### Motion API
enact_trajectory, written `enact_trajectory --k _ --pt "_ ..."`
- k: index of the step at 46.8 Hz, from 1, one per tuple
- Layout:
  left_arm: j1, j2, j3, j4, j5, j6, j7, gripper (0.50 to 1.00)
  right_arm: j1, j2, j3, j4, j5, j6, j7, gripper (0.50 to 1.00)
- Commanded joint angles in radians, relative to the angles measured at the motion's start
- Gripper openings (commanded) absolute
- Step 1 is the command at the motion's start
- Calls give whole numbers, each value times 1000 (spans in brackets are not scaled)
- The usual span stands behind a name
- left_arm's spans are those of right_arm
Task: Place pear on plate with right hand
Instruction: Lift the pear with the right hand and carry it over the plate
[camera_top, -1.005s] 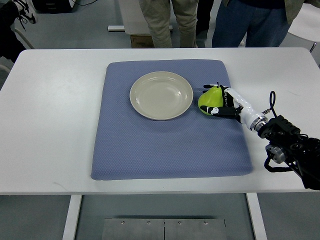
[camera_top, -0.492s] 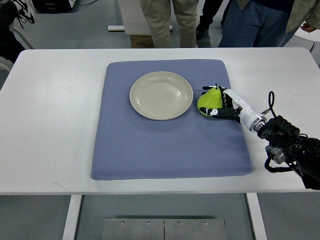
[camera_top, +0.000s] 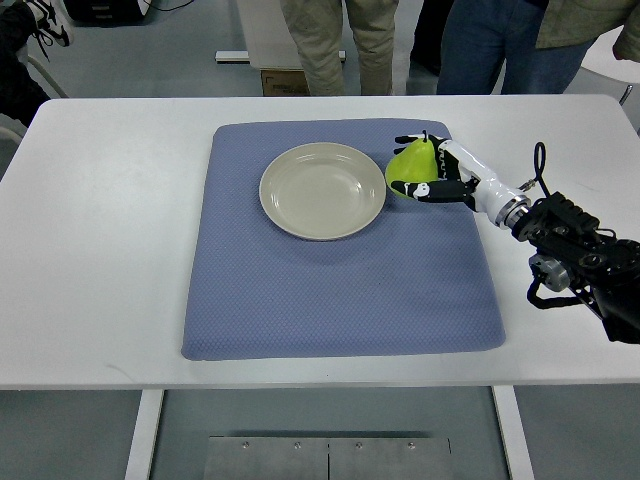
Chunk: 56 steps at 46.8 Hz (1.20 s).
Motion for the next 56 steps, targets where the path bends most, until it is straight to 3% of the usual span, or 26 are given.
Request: enact_trajectory --k 1,32,56 --pt "0 0 0 0 0 0 0 1000 22 2 -10 0 0 1 0 500" --pt "0 0 0 0 0 0 0 1000 141 162 -73 0 0 -1 0 500" --pt "0 0 0 0 0 0 0 1000 141 162 -142 -28 0 -45 0 500"
